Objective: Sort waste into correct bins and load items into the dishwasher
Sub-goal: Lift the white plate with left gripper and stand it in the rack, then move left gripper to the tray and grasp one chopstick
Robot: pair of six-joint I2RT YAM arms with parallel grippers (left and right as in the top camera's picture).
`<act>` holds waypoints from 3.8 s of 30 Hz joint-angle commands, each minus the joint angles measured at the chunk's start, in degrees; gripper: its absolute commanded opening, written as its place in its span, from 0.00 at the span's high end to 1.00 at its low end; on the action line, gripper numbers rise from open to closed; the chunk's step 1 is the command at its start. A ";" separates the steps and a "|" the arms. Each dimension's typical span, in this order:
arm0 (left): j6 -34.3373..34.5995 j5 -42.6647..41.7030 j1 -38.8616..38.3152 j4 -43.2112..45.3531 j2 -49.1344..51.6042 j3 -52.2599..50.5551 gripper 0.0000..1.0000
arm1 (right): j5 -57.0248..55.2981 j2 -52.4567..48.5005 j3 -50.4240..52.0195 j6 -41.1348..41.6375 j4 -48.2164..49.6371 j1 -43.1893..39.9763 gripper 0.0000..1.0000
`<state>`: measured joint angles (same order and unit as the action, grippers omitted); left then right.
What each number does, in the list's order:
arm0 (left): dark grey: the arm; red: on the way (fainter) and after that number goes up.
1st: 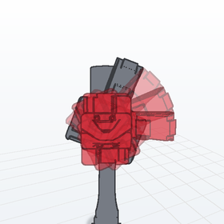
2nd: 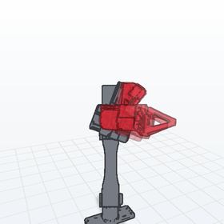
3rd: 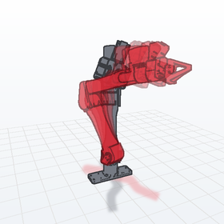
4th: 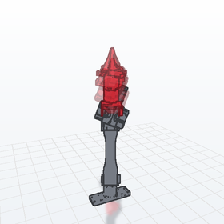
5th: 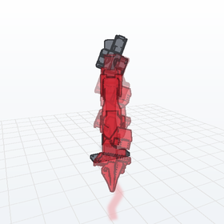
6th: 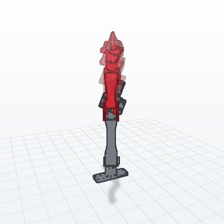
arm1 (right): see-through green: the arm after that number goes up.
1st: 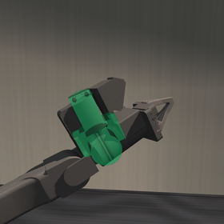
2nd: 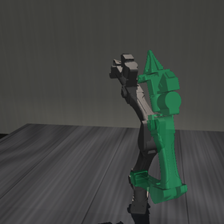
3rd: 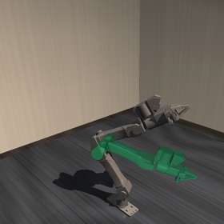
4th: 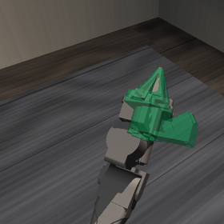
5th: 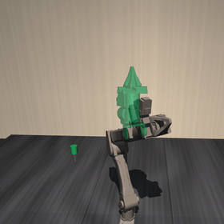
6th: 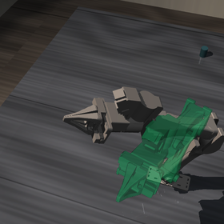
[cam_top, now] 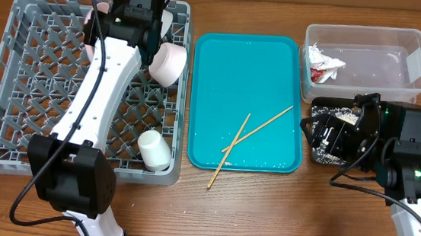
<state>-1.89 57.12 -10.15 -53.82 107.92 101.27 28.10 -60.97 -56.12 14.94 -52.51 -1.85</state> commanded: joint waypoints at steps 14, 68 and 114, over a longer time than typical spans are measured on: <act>0.85 -18.86 -0.48 0.02 -0.28 -3.67 0.77 | -0.24 0.31 -0.20 -0.17 0.31 -0.15 0.00; 2.32 -65.53 -23.45 -7.34 11.08 1.95 0.62 | -0.24 0.31 -0.20 -0.17 0.31 -0.15 0.00; 17.59 -55.89 -28.81 0.15 21.20 -5.53 0.62 | -0.24 0.31 -0.20 -0.17 0.31 -0.15 0.00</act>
<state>14.90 0.21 -39.62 -54.13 128.07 97.78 28.10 -60.97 -56.12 14.96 -52.49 -1.85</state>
